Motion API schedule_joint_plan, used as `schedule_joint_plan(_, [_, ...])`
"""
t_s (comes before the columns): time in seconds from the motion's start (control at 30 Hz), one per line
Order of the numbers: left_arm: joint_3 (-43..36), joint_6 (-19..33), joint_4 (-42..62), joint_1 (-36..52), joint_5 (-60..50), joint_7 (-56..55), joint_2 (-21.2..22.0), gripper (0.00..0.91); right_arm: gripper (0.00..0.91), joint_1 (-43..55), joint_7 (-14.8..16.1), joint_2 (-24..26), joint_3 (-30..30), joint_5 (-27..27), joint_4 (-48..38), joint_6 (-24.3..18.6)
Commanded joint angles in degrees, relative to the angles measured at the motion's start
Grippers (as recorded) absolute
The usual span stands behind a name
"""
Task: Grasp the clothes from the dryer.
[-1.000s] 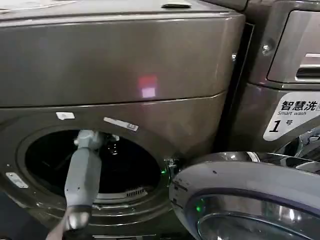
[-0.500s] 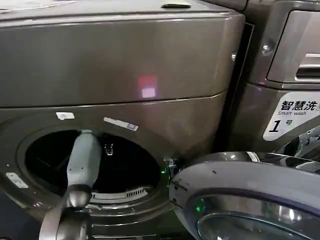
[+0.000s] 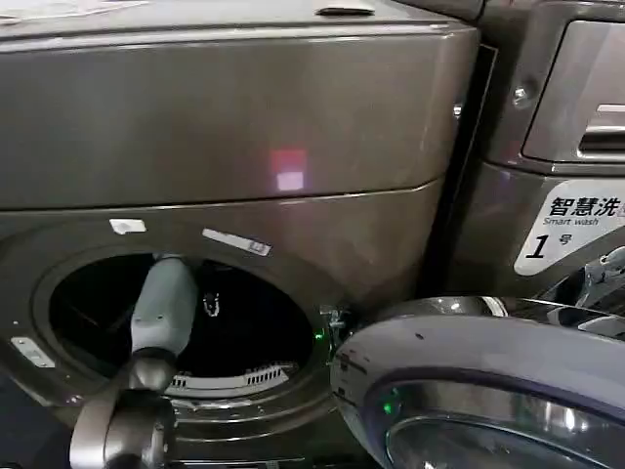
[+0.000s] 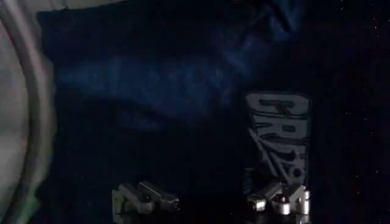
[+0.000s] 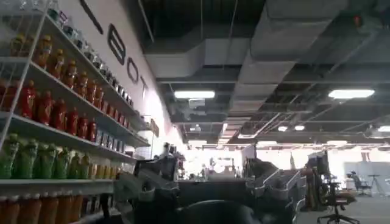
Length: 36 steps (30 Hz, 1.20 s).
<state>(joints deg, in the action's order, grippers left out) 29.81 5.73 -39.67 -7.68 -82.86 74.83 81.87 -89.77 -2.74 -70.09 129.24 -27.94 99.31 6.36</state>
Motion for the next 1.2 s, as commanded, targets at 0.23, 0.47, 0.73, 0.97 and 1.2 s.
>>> schedule_joint_plan(0.23, [-0.2, 1.0, 7.2, 1.2, 4.5, 0.5, -0.3, 0.907, 0.907, -0.1, -0.1, 0.1, -0.2, 0.2, -0.1, -0.1])
schedule_joint_plan(0.47, [-0.4, 1.1, 7.8, 0.9, 5.4, 0.6, -1.1, 0.907, 0.907, -0.2, -0.1, -0.2, -0.4, 0.1, 0.5, -0.1])
schedule_joint_plan(0.73, [-0.5, 0.9, 8.6, 0.1, 6.6, 0.5, -1.8, 0.907, 0.907, -0.5, -0.2, -0.4, -0.3, 0.0, 0.4, -0.2])
schedule_joint_plan(0.97, [-0.7, 0.7, 6.9, -1.0, 9.6, 1.2, -2.3, 0.102, 0.907, -0.5, -0.2, -0.4, -0.4, -0.1, 0.6, -0.2])
schedule_joint_plan(1.2, [-1.2, -0.6, 6.3, -0.8, 11.0, 1.3, -2.4, 0.0, 0.907, -0.5, -0.2, -0.3, -0.4, -0.1, 0.6, -0.3])
